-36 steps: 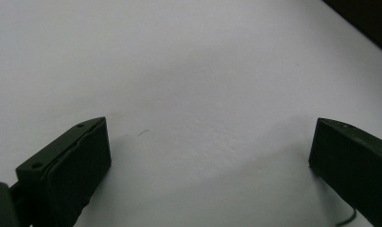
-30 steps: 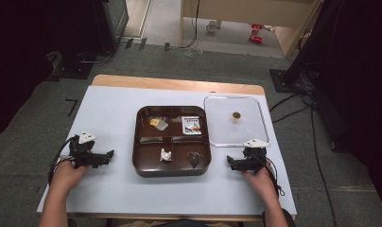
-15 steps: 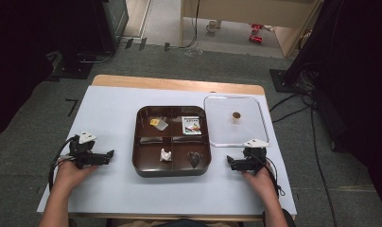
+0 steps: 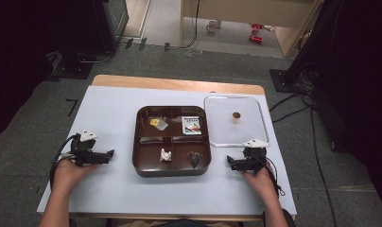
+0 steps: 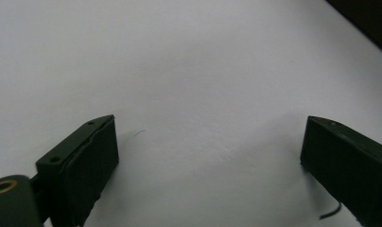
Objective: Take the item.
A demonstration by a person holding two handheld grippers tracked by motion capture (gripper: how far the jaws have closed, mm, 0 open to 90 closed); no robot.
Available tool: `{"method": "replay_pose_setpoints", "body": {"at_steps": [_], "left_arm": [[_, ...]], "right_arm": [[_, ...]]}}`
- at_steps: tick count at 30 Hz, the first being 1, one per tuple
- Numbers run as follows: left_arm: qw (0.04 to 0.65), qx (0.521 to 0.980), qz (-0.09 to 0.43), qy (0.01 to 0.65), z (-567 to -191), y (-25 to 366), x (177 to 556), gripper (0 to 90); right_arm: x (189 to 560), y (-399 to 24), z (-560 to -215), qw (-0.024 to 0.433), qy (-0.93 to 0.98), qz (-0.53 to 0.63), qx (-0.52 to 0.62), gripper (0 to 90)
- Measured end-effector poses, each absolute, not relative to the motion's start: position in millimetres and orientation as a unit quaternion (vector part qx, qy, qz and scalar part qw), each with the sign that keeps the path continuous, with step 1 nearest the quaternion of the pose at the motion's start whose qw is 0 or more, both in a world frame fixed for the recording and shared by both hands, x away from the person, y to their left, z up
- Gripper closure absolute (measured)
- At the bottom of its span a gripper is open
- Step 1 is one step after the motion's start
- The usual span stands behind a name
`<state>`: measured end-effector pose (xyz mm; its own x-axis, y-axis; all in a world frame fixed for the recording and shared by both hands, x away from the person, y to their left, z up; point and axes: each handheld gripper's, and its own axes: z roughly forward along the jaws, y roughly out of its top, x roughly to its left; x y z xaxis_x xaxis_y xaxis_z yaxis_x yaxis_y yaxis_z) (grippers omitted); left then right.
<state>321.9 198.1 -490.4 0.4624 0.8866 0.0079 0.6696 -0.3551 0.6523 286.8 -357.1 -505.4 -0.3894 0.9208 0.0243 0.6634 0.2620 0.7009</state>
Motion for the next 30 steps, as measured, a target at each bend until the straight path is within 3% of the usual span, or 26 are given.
{"method": "replay_pose_setpoints", "body": {"at_steps": [5, 22, 30], "left_arm": [[0.302, 0.807, 0.182, 0.475, -486, 197, 321, 22.2], [0.319, 0.805, 0.160, 0.474, -466, 196, 323, 36.5], [0.337, 0.802, 0.151, 0.469, -458, 194, 323, 37.1]], "right_arm": [[287, -357, -505, 0.200, 0.769, 0.322, 0.515, 0.0], [287, -357, -505, 0.200, 0.769, 0.321, 0.515, 0.0], [287, -357, -505, 0.200, 0.769, 0.322, 0.515, 0.0]]}}
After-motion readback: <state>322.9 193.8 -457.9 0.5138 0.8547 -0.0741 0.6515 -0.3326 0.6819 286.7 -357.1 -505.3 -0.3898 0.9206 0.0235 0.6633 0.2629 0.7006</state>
